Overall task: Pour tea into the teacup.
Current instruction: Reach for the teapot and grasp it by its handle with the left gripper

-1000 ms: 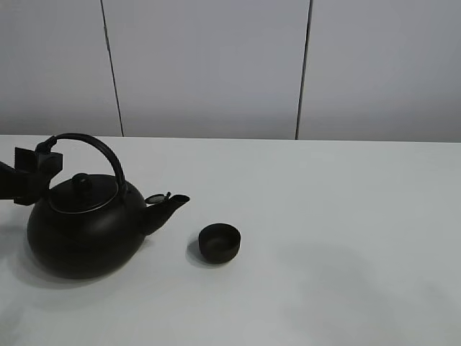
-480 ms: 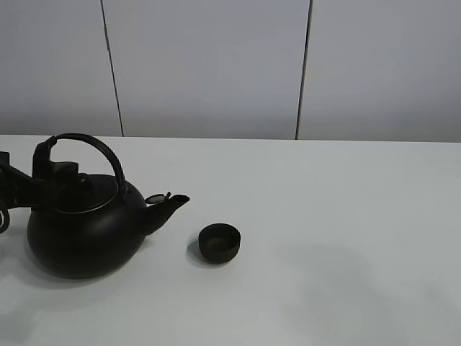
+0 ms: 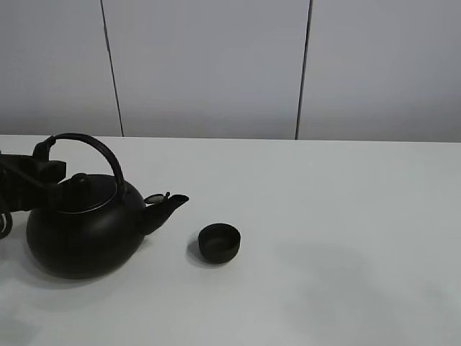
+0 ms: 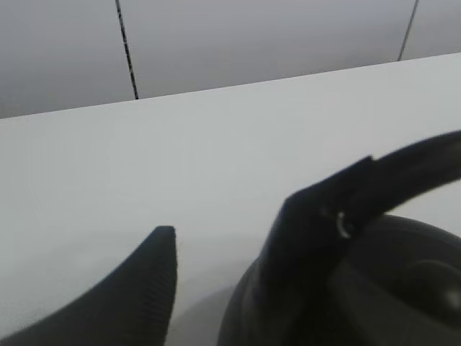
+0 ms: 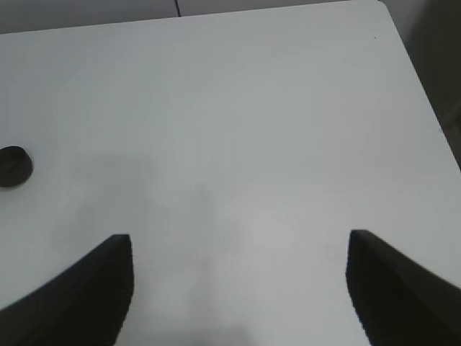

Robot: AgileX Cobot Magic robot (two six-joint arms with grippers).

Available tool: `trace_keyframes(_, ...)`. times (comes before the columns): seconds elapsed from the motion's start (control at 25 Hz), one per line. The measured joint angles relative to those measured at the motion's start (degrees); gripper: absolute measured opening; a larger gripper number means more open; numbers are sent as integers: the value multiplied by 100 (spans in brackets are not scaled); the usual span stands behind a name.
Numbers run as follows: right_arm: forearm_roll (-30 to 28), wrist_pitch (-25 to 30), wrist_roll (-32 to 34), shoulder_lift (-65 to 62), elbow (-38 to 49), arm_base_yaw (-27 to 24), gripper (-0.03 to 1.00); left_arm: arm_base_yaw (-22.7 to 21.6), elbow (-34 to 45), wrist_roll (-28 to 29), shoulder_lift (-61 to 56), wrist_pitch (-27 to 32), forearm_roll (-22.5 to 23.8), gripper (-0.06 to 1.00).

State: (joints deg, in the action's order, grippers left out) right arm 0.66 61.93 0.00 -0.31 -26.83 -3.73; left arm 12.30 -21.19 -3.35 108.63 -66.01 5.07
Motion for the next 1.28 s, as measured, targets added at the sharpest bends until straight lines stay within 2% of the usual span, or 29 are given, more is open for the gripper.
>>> trace_keyframes(0.24,0,0,0,0,0,0,56,0,0,-62,0,6,141,11)
trace_keyframes(1.28,0,0,0,0,0,0,56,-5,-10,-323,0,11,261,11)
